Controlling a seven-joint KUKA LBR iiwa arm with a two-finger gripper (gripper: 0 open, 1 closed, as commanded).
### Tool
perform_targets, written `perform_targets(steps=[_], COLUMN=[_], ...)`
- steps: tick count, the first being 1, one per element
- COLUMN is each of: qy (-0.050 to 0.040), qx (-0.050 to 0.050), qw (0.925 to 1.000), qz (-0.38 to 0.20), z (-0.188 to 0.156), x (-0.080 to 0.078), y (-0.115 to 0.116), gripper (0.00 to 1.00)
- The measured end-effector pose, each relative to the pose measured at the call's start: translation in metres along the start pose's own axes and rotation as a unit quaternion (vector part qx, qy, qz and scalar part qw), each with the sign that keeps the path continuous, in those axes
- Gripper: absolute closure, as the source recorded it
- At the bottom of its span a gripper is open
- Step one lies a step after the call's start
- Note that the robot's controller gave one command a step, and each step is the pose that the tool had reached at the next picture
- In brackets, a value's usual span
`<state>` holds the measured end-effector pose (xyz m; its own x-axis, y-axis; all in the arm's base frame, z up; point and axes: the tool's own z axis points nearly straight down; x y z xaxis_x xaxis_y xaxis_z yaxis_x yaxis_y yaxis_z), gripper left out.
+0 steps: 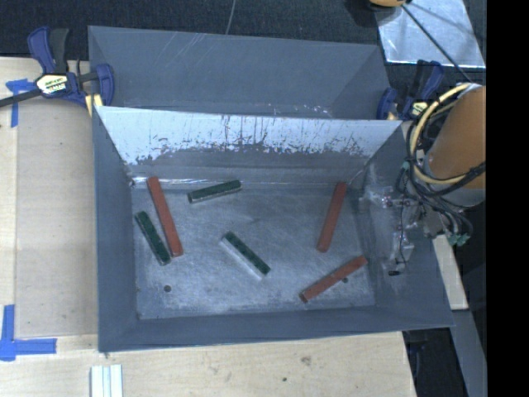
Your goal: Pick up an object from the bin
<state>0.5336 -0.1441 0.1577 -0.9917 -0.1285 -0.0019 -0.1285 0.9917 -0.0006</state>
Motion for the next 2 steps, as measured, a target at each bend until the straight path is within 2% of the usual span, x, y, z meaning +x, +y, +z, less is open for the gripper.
perform_targets(steps=[1, 2], qy=[-0.0009, -0.0037], qx=[0.0, 0.001], qw=[1.0, 0.9998], qz=[0.0, -0.018], z=[-0.001, 0.051], x=[-0.001, 0.018], y=[0.0, 0.014], gripper=[0.0, 0.0])
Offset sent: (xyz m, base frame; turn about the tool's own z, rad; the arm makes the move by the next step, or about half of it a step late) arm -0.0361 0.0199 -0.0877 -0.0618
